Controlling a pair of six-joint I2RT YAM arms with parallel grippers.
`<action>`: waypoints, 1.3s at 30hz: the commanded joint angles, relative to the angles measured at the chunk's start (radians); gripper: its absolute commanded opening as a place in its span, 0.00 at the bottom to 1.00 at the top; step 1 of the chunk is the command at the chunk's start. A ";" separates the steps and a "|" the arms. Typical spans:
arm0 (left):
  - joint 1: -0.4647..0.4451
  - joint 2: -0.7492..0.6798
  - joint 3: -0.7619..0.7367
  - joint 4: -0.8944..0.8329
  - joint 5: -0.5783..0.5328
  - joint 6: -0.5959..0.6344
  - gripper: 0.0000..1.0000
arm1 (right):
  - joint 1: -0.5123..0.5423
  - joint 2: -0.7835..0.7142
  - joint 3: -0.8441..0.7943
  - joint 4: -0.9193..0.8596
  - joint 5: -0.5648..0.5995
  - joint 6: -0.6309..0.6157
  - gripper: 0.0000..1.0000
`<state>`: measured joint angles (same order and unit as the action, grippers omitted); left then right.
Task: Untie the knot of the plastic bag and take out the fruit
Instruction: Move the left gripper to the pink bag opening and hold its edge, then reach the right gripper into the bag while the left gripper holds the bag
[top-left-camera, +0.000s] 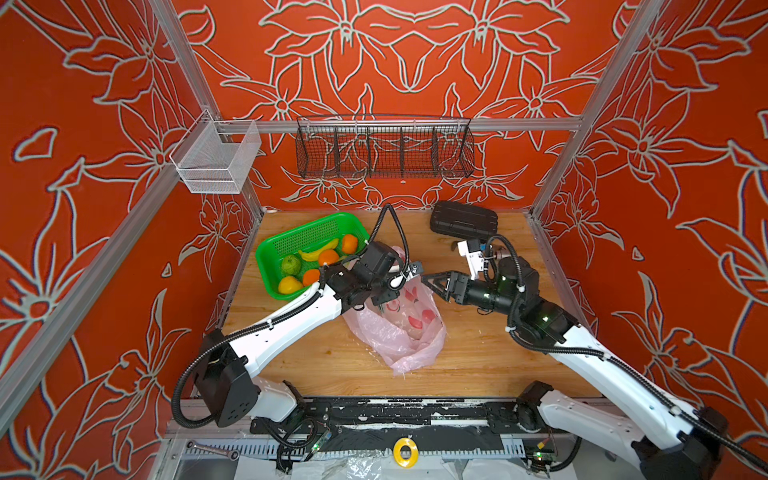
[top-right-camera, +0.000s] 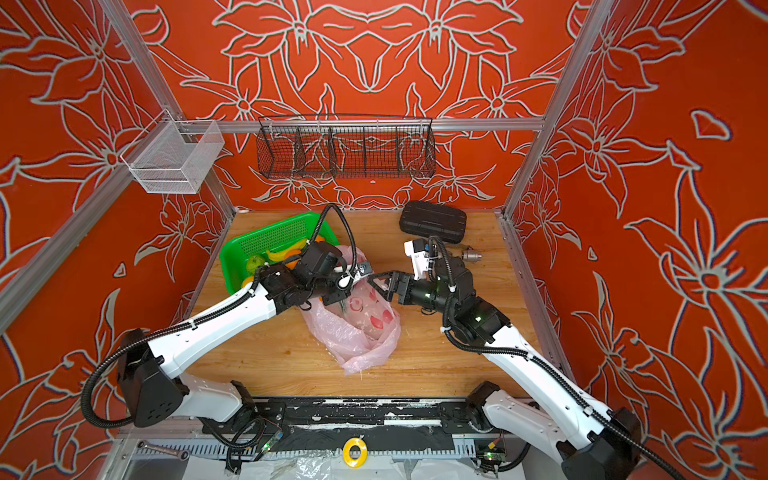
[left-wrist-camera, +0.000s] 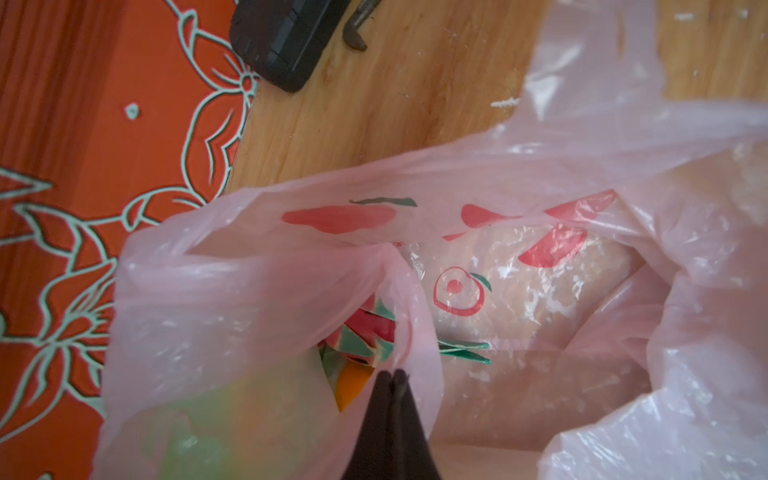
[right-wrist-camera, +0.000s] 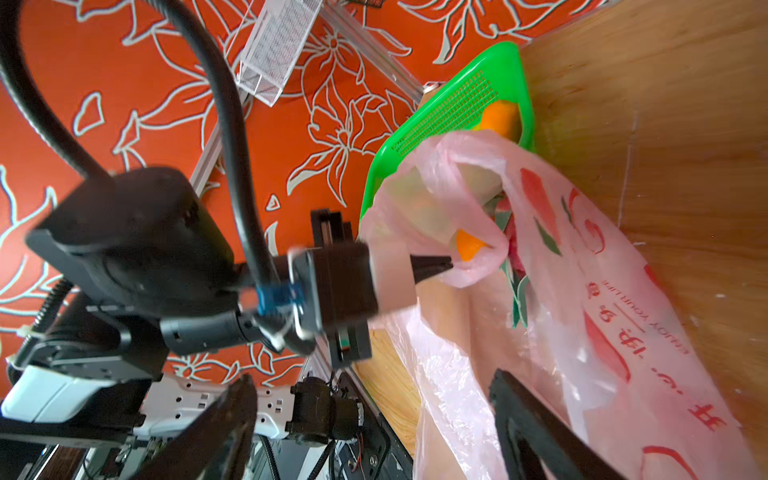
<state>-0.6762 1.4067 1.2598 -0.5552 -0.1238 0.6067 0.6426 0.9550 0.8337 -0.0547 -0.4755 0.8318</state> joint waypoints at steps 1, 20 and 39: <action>0.086 -0.045 0.047 0.017 0.040 -0.184 0.00 | 0.064 0.018 -0.053 0.085 0.052 -0.005 0.87; 0.295 -0.011 0.104 -0.050 0.020 -0.661 0.00 | 0.286 0.476 0.053 0.075 0.469 -0.260 0.56; 0.449 -0.112 -0.098 -0.069 0.311 -0.962 0.32 | 0.285 0.875 0.249 0.327 0.733 -0.312 0.69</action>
<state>-0.2291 1.3479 1.1942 -0.6048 0.1448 -0.3084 0.9230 1.7996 1.0328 0.2333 0.2020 0.5388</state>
